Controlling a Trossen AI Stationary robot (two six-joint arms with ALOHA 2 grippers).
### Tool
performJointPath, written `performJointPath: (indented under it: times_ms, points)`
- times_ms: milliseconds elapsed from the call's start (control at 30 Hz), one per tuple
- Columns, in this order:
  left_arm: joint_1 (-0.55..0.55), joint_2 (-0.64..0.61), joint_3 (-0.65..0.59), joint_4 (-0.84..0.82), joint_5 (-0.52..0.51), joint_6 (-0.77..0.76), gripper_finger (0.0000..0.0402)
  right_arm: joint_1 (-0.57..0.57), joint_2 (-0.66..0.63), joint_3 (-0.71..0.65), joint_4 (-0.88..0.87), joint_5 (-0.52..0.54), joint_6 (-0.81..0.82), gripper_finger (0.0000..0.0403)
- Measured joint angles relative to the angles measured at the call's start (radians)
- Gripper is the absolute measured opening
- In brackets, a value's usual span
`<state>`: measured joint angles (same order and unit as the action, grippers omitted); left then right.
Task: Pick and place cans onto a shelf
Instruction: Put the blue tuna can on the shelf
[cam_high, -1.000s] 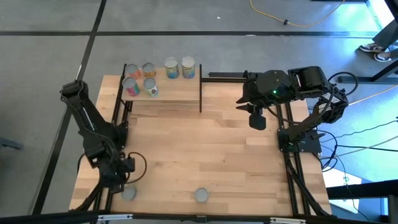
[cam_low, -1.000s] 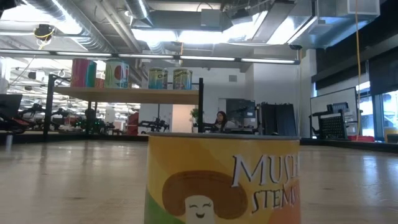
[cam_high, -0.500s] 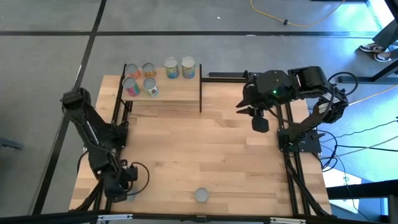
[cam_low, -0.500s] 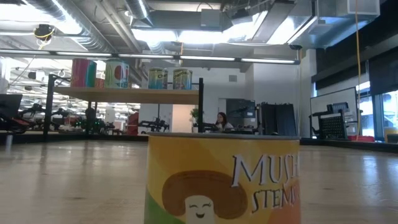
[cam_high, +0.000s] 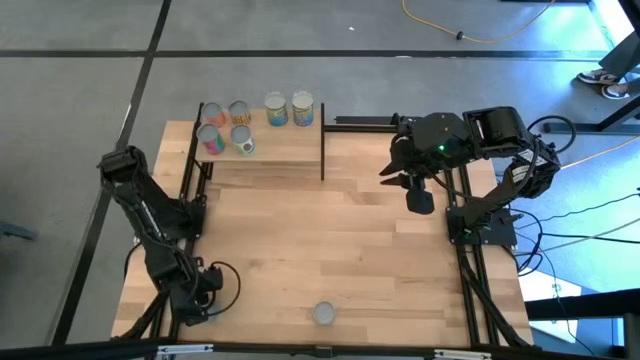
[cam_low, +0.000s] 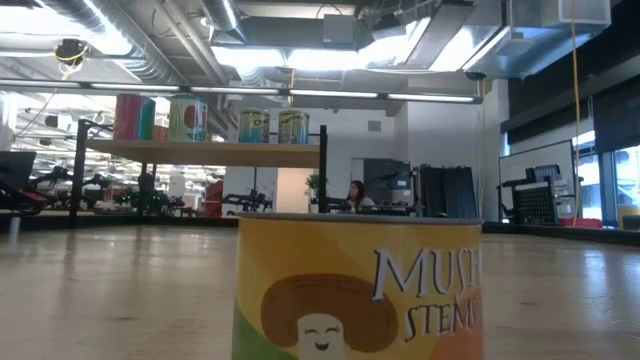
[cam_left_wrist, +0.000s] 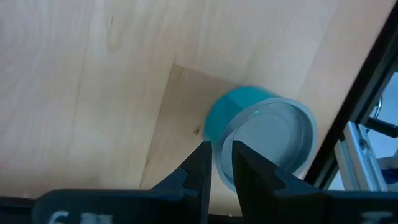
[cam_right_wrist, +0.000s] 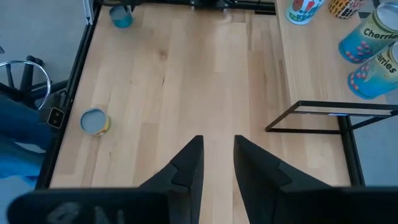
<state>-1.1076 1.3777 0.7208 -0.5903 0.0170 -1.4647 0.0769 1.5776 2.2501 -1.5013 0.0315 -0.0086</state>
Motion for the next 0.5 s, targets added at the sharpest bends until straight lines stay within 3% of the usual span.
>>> performJointPath:
  times_ms: [500]
  points:
    - [0.001, 0.063, 0.003, 0.01, -0.002, 0.002, 0.0052, 0.0, 0.0, 0.0, 0.0, 0.0, 0.0, 0.009]
